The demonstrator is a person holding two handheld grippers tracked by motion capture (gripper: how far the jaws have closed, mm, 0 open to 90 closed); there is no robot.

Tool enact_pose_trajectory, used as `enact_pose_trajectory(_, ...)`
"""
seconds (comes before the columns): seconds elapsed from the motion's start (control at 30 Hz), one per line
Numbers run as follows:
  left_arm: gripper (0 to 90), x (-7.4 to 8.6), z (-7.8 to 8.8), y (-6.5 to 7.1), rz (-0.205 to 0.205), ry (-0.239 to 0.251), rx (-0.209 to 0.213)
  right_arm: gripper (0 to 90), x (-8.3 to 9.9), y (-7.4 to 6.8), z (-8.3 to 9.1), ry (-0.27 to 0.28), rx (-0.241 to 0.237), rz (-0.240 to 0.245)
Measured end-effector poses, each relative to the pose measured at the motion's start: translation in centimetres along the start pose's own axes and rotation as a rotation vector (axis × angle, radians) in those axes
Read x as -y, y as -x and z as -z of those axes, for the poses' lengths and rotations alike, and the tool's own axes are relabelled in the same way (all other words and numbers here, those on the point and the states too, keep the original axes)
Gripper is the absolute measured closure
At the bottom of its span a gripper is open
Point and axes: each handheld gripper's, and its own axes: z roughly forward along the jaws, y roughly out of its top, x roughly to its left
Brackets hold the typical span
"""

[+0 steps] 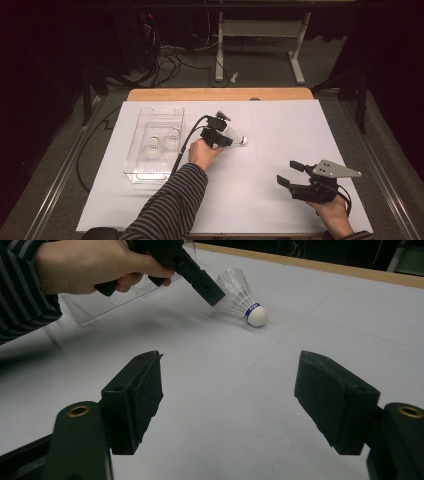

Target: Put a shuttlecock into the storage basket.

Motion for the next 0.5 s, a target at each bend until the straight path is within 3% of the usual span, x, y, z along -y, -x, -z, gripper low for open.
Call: enact_pose_trajectory(0.5,89.1,0.14,0.35,0.08,-0.039,0.001,0.024,28.0,0.01,-0.02,-0.02,-0.001,-0.001,0.003)
